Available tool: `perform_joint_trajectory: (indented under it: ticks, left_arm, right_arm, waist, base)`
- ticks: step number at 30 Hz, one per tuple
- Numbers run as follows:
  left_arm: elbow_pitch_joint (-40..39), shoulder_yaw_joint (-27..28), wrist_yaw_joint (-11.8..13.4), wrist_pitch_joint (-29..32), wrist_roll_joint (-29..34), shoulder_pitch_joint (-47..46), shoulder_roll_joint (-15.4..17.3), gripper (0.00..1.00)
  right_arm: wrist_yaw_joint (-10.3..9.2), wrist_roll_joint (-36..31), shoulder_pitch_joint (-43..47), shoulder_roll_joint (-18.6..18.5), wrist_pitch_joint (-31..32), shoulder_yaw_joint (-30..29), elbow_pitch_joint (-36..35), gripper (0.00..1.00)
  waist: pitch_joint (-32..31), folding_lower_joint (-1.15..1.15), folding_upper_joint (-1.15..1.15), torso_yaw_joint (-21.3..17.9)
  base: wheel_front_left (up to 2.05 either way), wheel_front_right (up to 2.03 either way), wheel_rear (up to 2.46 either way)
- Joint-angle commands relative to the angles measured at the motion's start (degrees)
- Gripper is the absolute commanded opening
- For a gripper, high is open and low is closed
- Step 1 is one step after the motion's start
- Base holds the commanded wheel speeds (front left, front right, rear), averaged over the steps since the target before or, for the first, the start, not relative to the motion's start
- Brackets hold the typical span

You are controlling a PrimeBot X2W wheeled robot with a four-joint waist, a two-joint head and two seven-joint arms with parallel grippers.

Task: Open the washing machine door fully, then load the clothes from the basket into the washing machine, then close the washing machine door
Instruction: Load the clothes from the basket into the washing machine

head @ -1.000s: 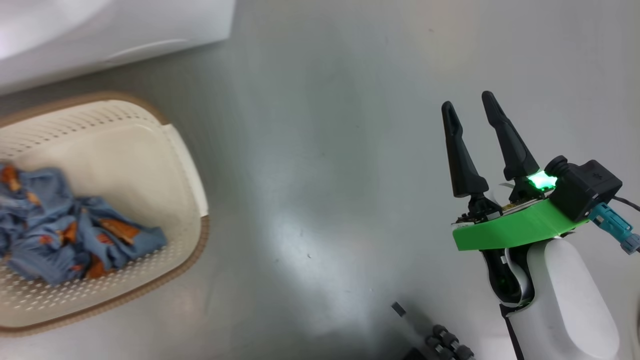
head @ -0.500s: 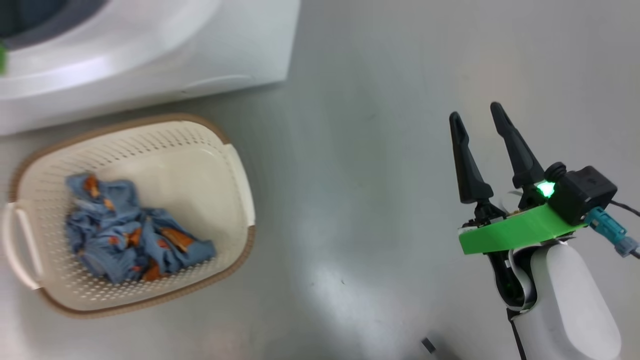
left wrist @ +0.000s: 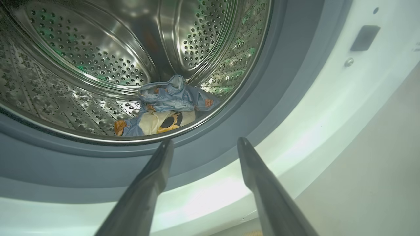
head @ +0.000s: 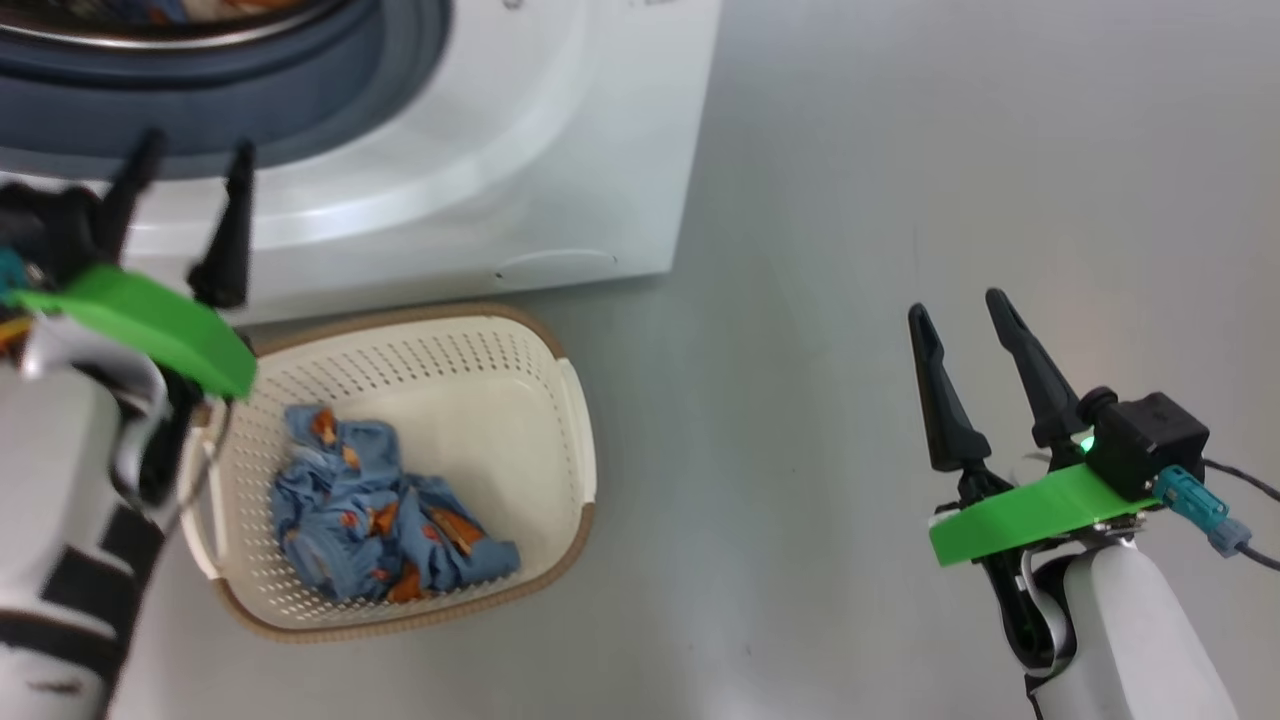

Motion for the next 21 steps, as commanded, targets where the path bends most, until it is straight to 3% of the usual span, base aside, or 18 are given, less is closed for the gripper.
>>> perform_joint_trajectory:
  ticks: [1,21]
  left_arm:
    - [-2.6,2.81,0.76,-0.35,0.71,2.7,1.84,1.0]
    - [-22.36,13.59,6.59,-0.36,5.31,35.59,-4.12,1.0]
  right_arm:
    - [0.09,-0.76,1.7,0.15,-0.27,0.86,-0.76,1.0]
    - [0.09,2.34,9.69,0.15,-0.27,0.93,0.78,1.0]
  waist:
    - [-5.88,0.0,0.0,4.03]
    - [-21.63,0.0,0.0,5.96]
  base:
    - [0.0,0.0,0.0]
    - [0.0,0.0,0.0]
